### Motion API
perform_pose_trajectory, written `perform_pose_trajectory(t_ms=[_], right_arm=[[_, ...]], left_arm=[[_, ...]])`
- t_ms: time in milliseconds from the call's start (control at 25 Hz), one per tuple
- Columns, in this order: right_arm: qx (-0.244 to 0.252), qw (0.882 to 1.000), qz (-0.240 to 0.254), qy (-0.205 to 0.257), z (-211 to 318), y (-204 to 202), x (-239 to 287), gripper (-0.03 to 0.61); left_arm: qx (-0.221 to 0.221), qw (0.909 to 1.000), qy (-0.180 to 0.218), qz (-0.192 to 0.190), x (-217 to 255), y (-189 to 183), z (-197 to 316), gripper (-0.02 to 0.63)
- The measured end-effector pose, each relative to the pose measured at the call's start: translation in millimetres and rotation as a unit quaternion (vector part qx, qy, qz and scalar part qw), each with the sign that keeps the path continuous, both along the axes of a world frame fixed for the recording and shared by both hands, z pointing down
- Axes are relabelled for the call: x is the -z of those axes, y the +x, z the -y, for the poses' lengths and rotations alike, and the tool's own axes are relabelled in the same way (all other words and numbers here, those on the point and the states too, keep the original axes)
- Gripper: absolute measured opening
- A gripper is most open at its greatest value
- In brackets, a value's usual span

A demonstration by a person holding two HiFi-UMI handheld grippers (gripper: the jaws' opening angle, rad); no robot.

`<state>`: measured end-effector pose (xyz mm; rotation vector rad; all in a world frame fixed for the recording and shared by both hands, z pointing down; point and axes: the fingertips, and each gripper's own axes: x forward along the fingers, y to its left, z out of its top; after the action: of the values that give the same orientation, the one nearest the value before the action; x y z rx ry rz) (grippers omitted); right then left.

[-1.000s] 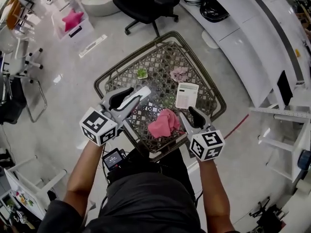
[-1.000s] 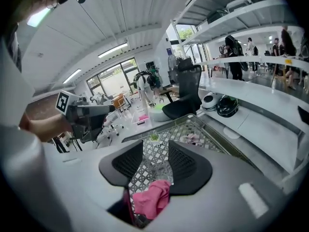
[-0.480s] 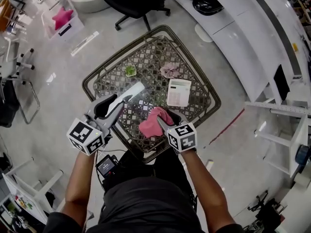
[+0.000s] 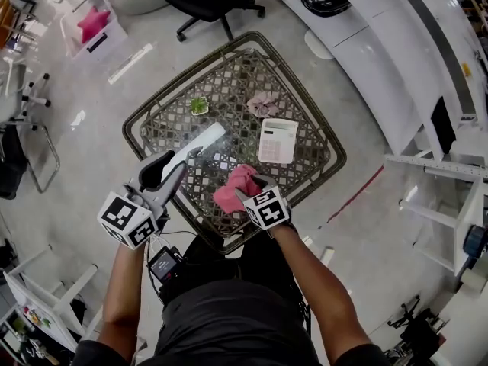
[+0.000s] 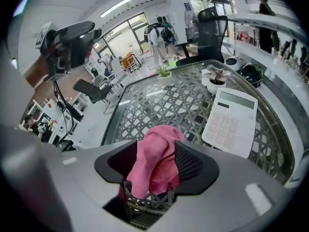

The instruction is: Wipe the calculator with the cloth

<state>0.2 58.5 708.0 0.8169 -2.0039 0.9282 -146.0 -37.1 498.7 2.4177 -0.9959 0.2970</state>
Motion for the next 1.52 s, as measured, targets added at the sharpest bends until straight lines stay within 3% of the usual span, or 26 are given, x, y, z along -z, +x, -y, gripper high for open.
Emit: perform_pose_trajectory(t_ms=[600, 760, 880, 1080, 1320, 1520], right_arm=[[0.109, 0.990, -0.091, -0.026, -27.1, -0.4, -65.2, 0.218], [0.149, 0.982, -0.113, -0.010, -26.2, 1.3, -69.9, 0.119], [0.196, 0.971, -0.136, 0.016, -22.7, 2.2, -70.0, 0.077], [0.278, 0.937, -0.181, 0.106, -2.6, 5.5, -50.1, 0.066], [0.251, 0.933, -0.193, 0.170, 46.7, 25.6, -20.9, 0.064], [0.223, 0.932, -0.209, 0.193, 90.5, 47.0, -12.2, 0.064]], left_arm=[[0.006, 0.9999, -0.010, 0.010, -7.4, 5.2, -0.4, 0.143], [0.007, 0.9998, -0.013, 0.011, -9.5, 7.0, -0.2, 0.143], [0.007, 0.9998, -0.014, 0.010, -10.7, 8.7, 0.7, 0.143], [0.009, 0.9998, -0.014, 0.010, -9.5, 10.7, 4.0, 0.143], [0.016, 0.9997, -0.018, 0.011, -11.7, 9.2, 5.0, 0.143], [0.022, 0.9994, -0.022, 0.014, -13.6, 7.3, 3.5, 0.143]])
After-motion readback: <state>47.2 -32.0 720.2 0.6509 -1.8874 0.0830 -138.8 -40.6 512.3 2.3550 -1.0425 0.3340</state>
